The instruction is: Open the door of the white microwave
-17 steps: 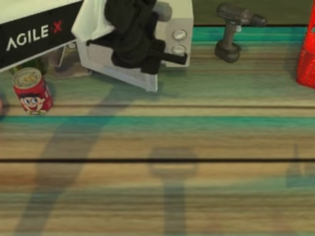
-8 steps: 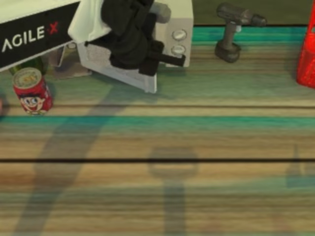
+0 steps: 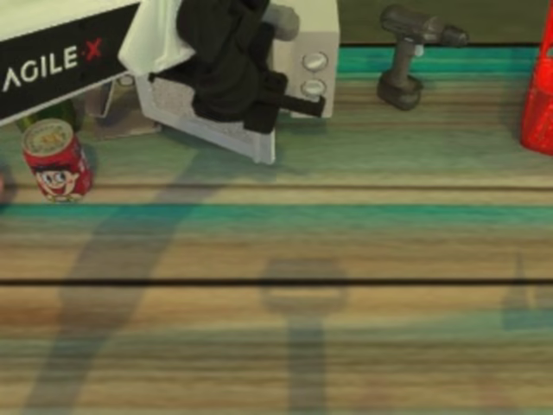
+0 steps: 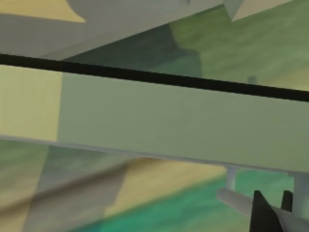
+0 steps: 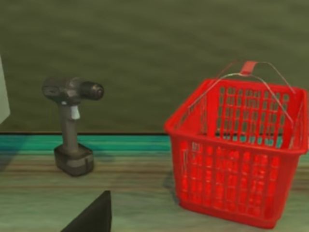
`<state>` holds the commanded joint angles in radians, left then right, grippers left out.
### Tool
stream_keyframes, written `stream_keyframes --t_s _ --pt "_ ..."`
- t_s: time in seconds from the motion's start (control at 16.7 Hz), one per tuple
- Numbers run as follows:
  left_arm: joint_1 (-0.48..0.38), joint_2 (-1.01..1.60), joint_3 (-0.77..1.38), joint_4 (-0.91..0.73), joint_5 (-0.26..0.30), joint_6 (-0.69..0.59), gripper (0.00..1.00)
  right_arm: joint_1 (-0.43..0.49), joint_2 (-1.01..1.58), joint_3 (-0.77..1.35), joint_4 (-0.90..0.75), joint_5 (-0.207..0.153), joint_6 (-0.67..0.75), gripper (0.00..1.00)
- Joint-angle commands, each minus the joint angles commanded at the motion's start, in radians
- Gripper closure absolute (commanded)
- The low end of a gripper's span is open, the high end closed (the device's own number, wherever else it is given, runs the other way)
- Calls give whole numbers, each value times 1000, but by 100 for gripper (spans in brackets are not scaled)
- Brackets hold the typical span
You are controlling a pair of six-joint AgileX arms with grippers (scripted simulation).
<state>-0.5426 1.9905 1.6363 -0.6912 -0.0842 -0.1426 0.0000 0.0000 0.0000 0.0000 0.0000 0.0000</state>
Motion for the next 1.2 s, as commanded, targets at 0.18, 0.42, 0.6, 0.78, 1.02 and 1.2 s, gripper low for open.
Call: stream_keyframes --t_s 0.18,0.42,0.6,0.78,1.02,1.2 --pt "0 0 0 0 0 0 100 0 0 0 0 0 0 0" --pt "0 0 0 0 0 0 100 0 0 0 0 0 0 0" --pt "-7 2 -2 0 8 -6 100 0 0 0 0 0 0 0" --pt "3 -19 -29 10 22 26 100 0 0 0 0 0 0 0" --pt "24 -59 -84 29 54 93 100 0 0 0 0 0 0 0" --pt "25 -61 -86 30 55 96 100 0 0 0 0 0 0 0"
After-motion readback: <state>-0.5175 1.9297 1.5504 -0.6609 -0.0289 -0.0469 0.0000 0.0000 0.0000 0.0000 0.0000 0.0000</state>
